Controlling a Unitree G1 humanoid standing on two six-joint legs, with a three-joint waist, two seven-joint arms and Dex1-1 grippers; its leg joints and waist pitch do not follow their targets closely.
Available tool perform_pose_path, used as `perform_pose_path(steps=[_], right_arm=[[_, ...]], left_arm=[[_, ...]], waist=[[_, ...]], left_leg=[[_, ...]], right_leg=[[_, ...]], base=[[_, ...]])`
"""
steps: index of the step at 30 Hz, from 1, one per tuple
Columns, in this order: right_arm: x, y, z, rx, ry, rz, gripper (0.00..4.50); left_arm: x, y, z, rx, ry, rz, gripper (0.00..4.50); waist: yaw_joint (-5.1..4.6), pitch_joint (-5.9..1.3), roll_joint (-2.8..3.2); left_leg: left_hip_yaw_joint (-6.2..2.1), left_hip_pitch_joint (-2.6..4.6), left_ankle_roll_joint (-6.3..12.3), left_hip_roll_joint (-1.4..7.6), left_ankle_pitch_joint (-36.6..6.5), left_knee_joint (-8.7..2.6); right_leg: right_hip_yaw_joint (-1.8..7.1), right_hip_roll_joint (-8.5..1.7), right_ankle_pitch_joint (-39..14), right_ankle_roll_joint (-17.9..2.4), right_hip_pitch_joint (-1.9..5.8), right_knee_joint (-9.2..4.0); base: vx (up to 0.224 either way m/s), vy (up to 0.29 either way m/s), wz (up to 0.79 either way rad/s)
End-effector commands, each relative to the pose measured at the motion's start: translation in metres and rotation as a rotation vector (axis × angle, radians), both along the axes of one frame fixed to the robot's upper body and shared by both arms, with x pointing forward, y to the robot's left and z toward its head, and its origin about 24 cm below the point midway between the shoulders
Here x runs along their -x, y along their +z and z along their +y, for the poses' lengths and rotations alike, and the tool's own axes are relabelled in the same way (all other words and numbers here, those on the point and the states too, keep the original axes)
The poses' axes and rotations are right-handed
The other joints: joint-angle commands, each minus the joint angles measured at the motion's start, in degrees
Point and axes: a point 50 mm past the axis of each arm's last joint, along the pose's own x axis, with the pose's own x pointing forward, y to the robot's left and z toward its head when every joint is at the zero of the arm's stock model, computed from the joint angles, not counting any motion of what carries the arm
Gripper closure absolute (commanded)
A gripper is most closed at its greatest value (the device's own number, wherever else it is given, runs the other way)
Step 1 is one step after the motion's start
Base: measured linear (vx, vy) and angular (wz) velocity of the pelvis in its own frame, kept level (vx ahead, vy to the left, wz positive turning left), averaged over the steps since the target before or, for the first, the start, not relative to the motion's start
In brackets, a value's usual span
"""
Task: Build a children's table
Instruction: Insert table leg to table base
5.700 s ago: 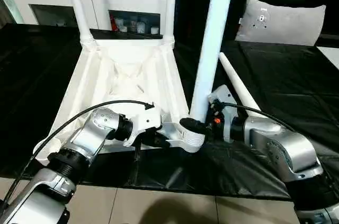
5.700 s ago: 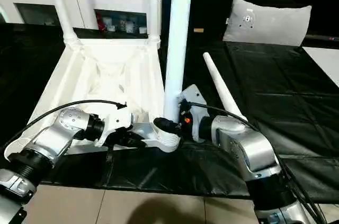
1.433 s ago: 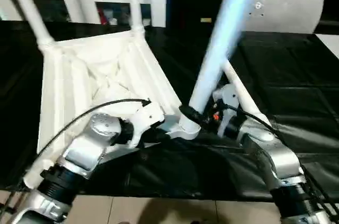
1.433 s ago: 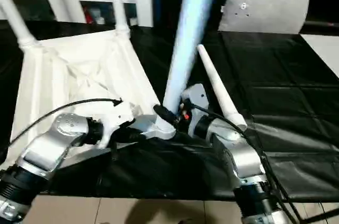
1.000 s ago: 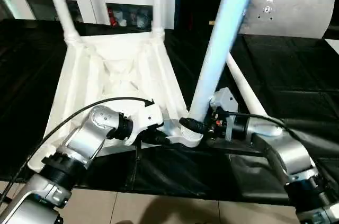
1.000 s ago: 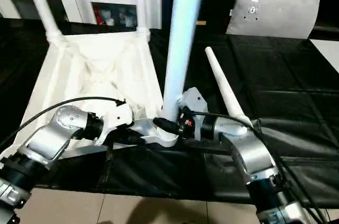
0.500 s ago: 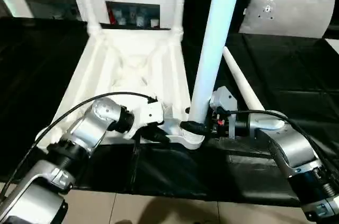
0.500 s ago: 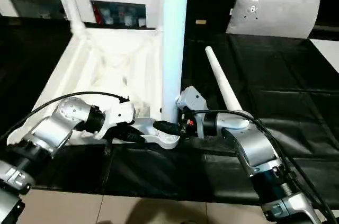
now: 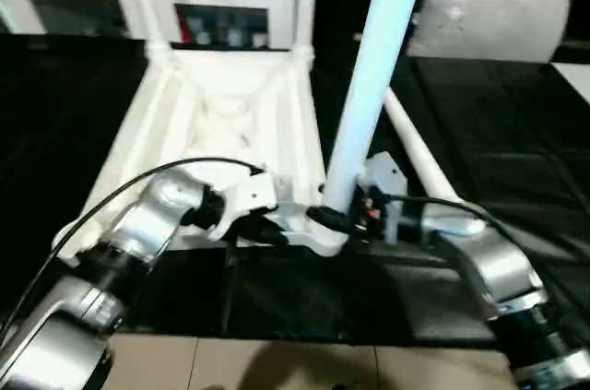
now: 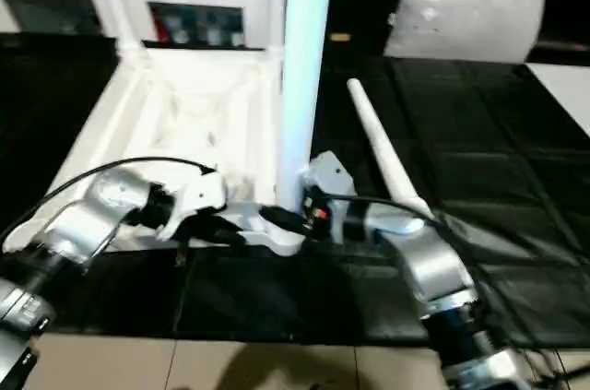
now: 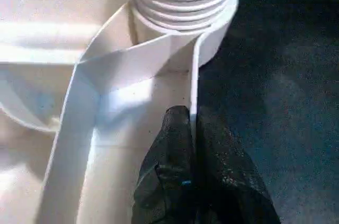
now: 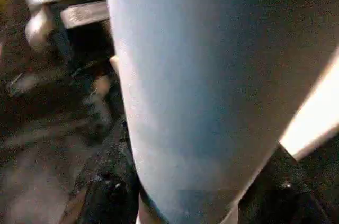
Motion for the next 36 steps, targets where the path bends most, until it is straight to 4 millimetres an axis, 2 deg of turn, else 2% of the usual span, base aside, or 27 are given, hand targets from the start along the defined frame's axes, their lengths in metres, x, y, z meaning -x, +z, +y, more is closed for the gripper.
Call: perform_pose_path(steps=[1,3,4,5,6,7,8,9,10,12,14,15,16,17,19,20,21,22,24,25,28,29,31,32,33,35,36], right_arm=[[0.014,-0.062,-0.022,0.159,-0.186,0.293,2.60],[0.011,-0.063,-0.020,0.146,-0.241,0.294,2.60],[0.005,-0.063,-0.016,0.115,-0.335,0.301,2.60],[0.003,-0.063,-0.015,0.107,-0.357,0.304,2.60],[0.003,-0.063,-0.015,0.107,-0.357,0.304,2.60],[0.000,-0.063,-0.013,0.097,-0.382,0.307,2.60],[-0.005,-0.062,-0.006,0.091,-0.390,0.315,2.60],[-0.006,-0.062,-0.004,0.091,-0.391,0.317,2.60],[-0.007,-0.060,0.001,0.091,-0.387,0.317,2.60],[-0.007,-0.059,0.005,0.084,-0.381,0.312,2.60],[-0.005,-0.058,0.007,0.086,-0.364,0.309,2.60],[-0.003,-0.058,0.009,0.092,-0.354,0.304,2.60],[-0.002,-0.058,0.009,0.093,-0.351,0.303,2.60],[-0.001,-0.058,0.009,0.092,-0.347,0.299,2.60],[0.001,-0.057,0.010,0.076,-0.341,0.287,2.60],[0.001,-0.056,0.009,0.066,-0.340,0.280,2.60],[0.001,-0.053,0.008,0.043,-0.347,0.263,2.60],[0.001,-0.051,0.006,0.023,-0.354,0.251,2.60],[-0.001,-0.045,0.003,-0.018,-0.368,0.220,2.60],[-0.002,-0.042,0.002,-0.044,-0.378,0.199,2.60],[-0.008,-0.022,-0.006,-0.196,-0.416,0.113,2.60],[-0.010,-0.012,-0.010,-0.255,-0.416,0.077,2.60],[-0.011,0.005,-0.016,-0.349,-0.393,0.015,2.60],[-0.011,0.008,-0.018,-0.355,-0.387,0.006,2.60],[-0.011,0.012,-0.020,-0.366,-0.373,-0.009,2.60],[-0.010,0.018,-0.024,-0.385,-0.344,-0.013,2.60],[-0.010,0.019,-0.025,-0.380,-0.334,-0.018,2.60]], left_arm=[[-0.005,0.023,0.008,0.063,0.158,-0.087,4.50],[0.001,0.024,0.004,0.084,0.200,-0.082,4.50],[0.011,0.025,-0.007,0.124,0.250,-0.067,4.50],[0.014,0.025,-0.010,0.133,0.262,-0.063,4.50],[0.014,0.025,-0.010,0.133,0.262,-0.063,4.50],[0.018,0.025,-0.018,0.143,0.261,-0.060,4.50],[0.025,0.026,-0.035,0.154,0.255,-0.055,4.50],[0.027,0.026,-0.040,0.157,0.255,-0.054,4.50],[0.029,0.028,-0.050,0.163,0.270,-0.051,4.50],[0.026,0.029,-0.054,0.157,0.312,-0.060,4.50],[0.022,0.027,-0.053,0.128,0.347,-0.083,4.50],[0.019,0.026,-0.050,0.107,0.381,-0.097,4.50],[0.018,0.025,-0.049,0.101,0.393,-0.100,4.50],[0.017,0.025,-0.047,0.091,0.414,-0.104,4.50],[0.015,0.024,-0.043,0.068,0.433,-0.122,4.50],[0.015,0.023,-0.041,0.057,0.432,-0.129,4.50],[0.015,0.022,-0.038,0.044,0.425,-0.137,4.50],[0.015,0.021,-0.036,0.037,0.420,-0.140,4.50],[0.015,0.020,-0.033,0.033,0.413,-0.144,4.50],[0.016,0.020,-0.031,0.031,0.409,-0.145,4.50],[0.015,0.017,-0.021,0.031,0.378,-0.151,4.50],[0.014,0.017,-0.018,0.039,0.374,-0.157,4.50],[0.010,0.017,-0.012,0.082,0.385,-0.163,4.50],[0.009,0.017,-0.011,0.092,0.384,-0.156,4.50],[0.011,0.018,-0.012,0.121,0.365,-0.128,4.50],[0.014,0.023,-0.014,0.173,0.329,-0.093,4.06],[0.015,0.027,-0.015,0.199,0.315,-0.086,4.06]], waist=[[-0.45,-1.45,0.71],[-1.09,-1.29,0.84],[-1.70,-1.17,0.79],[-2.38,-1.25,0.77],[-2.68,-1.22,0.81],[-3.04,-1.44,0.60],[-3.40,-1.52,0.29],[-3.31,-1.51,0.40],[-3.21,-1.44,0.26],[-2.82,-1.68,0.32],[-1.88,-1.84,0.24],[-1.84,-2.01,0.13],[-1.72,-2.15,0.42],[-1.66,-2.21,0.28],[-1.37,-2.23,0.48],[-1.25,-2.06,0.47],[-1.20,-2.23,0.68],[-1.14,-2.15,0.59],[-1.07,-2.28,0.61],[-1.09,-2.57,0.84],[-1.15,-2.84,0.76],[-1.13,-2.95,0.99],[-1.20,-3.08,0.95],[-1.14,-3.39,0.72],[-1.16,-3.39,0.79],[-1.16,-3.92,0.47],[-1.12,-4.23,0.26]], left_leg=[[-0.78,-0.47,-1.30,1.33,-21.7,-5.72],[-0.81,-0.28,-1.23,1.20,-22.7,-5.75],[-1.03,-0.74,-1.17,1.16,-22.8,-5.91],[-1.07,-1.01,-1.43,1.31,-21.8,-6.01],[-0.97,-0.88,-1.34,1.29,-22.2,-5.96],[-0.77,-0.63,-1.05,1.22,-22.0,-5.69],[-0.54,-0.74,-0.44,1.18,-20.6,-5.69],[-0.54,-0.70,-0.34,1.14,-19.9,-5.59],[-0.20,-0.43,0.28,1.02,-18.9,-5.42],[0.04,-0.61,0.72,1.10,-15.5,-5.27],[0.46,-0.44,1.50,0.98,-12.0,-5.11],[0.43,-0.54,1.60,1.00,-11.1,-5.06],[0.37,-0.73,1.54,1.04,-9.1,-5.05],[0.46,-0.74,1.65,0.96,-7.7,-4.94],[0.50,-0.53,1.64,1.00,-7.9,-5.00],[0.53,-0.49,1.47,1.03,-9.3,-5.13],[0.51,-0.38,1.26,1.04,-9.8,-5.11],[0.48,-0.39,1.02,1.08,-10.9,-5.19],[0.41,-0.38,0.80,1.09,-10.8,-5.20],[0.38,-0.34,0.68,1.12,-10.3,-5.13],[0.46,-0.51,1.31,0.98,-8.9,-4.93],[0.43,-0.42,1.53,1.03,-8.4,-4.86],[0.42,-0.66,2.20,0.92,-8.0,-4.73],[0.42,-0.61,2.42,0.90,-7.0,-4.58],[0.46,-0.66,2.55,0.89,-6.4,-4.57],[0.54,-0.56,3.20,0.83,-3.1,-4.19],[0.53,-0.60,3.62,0.82,-1.8,-3.98]], right_leg=[[2.51,-2.76,-27.6,-8.4,1.81,-5.45],[2.41,-2.54,-28.7,-7.9,1.41,-5.85],[2.30,-2.47,-28.4,-7.9,1.68,-5.84],[2.33,-2.51,-25.9,-8.9,1.80,-5.53],[2.32,-2.37,-26.1,-8.9,1.63,-5.66],[2.47,-2.35,-25.1,-9.4,1.51,-5.78],[2.56,-2.23,-23.6,-10.1,1.64,-5.80],[2.62,-2.32,-23.0,-10.5,1.54,-5.68],[2.68,-2.12,-22.6,-10.7,1.30,-6.04],[2.86,-2.21,-19.6,-11.3,1.65,-5.70],[2.94,-1.96,-14.7,-11.8,1.82,-5.47],[2.97,-2.00,-13.7,-11.9,2.05,-5.28],[2.89,-1.92,-11.3,-12.1,2.37,-4.98],[2.88,-1.84,-9.0,-12.6,2.48,-4.81],[2.87,-1.86,-9.1,-12.9,2.52,-4.80],[2.86,-1.88,-10.9,-12.6,2.40,-5.05],[2.87,-1.91,-11.7,-12.5,2.45,-5.05],[2.89,-1.97,-13.2,-11.9,2.35,-5.29],[2.90,-1.93,-12.8,-11.6,2.39,-5.21],[2.89,-1.94,-11.5,-11.9,2.53,-4.99],[2.87,-1.91,-8.4,-12.7,2.77,-4.69],[2.80,-1.84,-7.3,-13.2,2.77,-4.61],[2.79,-1.91,-6.4,-13.5,3.10,-4.47],[2.80,-1.96,-5.8,-13.9,3.32,-4.22],[2.79,-1.90,-5.5,-14.0,3.31,-4.21],[2.83,-1.88,-2.2,-15.0,3.59,-3.64],[2.86,-1.89,-0.6,-15.4,3.76,-3.32]], base=[[0.000,0.000,0.00],[0.000,0.000,0.00],[0.000,0.000,0.00],[0.000,0.000,0.00],[0.000,0.000,0.00],[0.000,0.000,0.00],[0.000,0.000,0.00],[0.000,0.000,0.00],[0.000,0.000,0.00],[0.000,0.000,0.00],[0.000,0.000,0.00],[0.000,0.000,0.00],[0.000,0.000,0.00],[0.000,0.000,0.00],[0.000,0.000,0.00],[0.000,0.000,0.00],[0.000,0.000,0.00],[0.000,0.000,0.00],[0.000,0.000,0.00],[0.000,0.000,0.00],[0.000,0.000,0.00],[0.000,0.000,0.00],[0.000,0.000,0.00],[0.000,0.000,0.00],[0.000,0.000,0.00],[0.000,0.000,0.00],[0.000,0.000,0.00]])
